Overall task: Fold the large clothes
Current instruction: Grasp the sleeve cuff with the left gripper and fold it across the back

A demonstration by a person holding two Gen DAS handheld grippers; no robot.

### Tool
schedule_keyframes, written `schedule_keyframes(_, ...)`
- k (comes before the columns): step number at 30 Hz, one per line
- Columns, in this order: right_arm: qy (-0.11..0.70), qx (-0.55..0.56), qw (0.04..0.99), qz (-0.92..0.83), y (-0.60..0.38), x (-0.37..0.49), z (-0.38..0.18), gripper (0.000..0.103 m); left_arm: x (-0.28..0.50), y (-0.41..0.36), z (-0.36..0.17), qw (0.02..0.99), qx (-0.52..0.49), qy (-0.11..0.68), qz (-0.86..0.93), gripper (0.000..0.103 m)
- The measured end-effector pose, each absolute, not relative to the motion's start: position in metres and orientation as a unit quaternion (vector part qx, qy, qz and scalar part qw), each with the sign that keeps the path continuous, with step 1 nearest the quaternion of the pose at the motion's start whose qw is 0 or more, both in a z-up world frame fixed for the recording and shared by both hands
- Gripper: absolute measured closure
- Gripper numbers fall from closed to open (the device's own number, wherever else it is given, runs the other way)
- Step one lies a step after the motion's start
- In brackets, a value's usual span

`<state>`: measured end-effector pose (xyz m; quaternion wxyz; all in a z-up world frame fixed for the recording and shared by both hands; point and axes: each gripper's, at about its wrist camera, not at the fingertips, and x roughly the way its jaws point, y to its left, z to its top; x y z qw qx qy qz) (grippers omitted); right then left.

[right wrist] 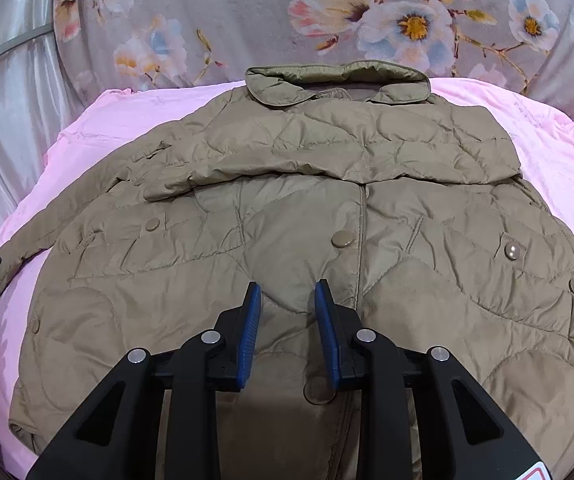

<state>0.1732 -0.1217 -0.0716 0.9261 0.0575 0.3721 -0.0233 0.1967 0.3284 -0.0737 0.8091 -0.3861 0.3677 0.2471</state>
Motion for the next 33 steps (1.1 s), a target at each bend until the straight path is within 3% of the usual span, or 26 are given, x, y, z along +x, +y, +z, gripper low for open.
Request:
schedule_keyframes(2, 0.374, 0.061, 0.925, -0.023, -0.123, 0.173, -0.073, 0.077, 0.207, 0.332, -0.073, 0.806, -0.388, 0.365, 0.258, 0.011)
schedule_keyframes(4, 0.374, 0.060, 0.925, -0.023, -0.122, 0.174, -0.073, 0.076, 0.212, 0.333, -0.071, 0.806, -0.388, 0.362, 0.262, 0.027)
schedule_keyframes(5, 0.374, 0.060, 0.925, -0.023, -0.123, 0.174, -0.073, 0.076, 0.215, 0.334, -0.069, 0.809, -0.388, 0.361, 0.254, 0.061)
schedule_keyframes(6, 0.374, 0.061, 0.925, -0.023, -0.123, 0.173, -0.073, 0.076, 0.217, 0.336, -0.068, 0.809, -0.390, 0.365, 0.247, 0.089)
schedule_keyframes(9, 0.373, 0.064, 0.925, -0.021, -0.123, 0.174, -0.073, 0.076, 0.226, 0.333, -0.048, 0.825, -0.376, 0.360, 0.222, 0.099)
schedule_keyframes(15, 0.372, 0.071, 0.925, -0.018, -0.126, 0.174, -0.074, 0.076, 0.240, 0.277, 0.050, 0.905, -0.262, 0.292, 0.164, 0.101)
schedule_keyframes(22, 0.374, 0.085, 0.923, -0.011, -0.129, 0.175, -0.071, 0.077, 0.264, 0.131, 0.154, 0.960, -0.148, 0.238, 0.005, 0.101)
schedule_keyframes(29, 0.337, 0.099, 0.936, 0.003, -0.141, 0.191, -0.031, 0.077, 0.288, 0.008, 0.174, 0.961, -0.092, 0.245, -0.088, 0.101)
schedule_keyframes(33, 0.336, 0.116, 0.935, 0.007, -0.154, 0.180, -0.033, 0.077, 0.306, -0.067, 0.151, 0.950, -0.044, 0.281, -0.131, 0.100)
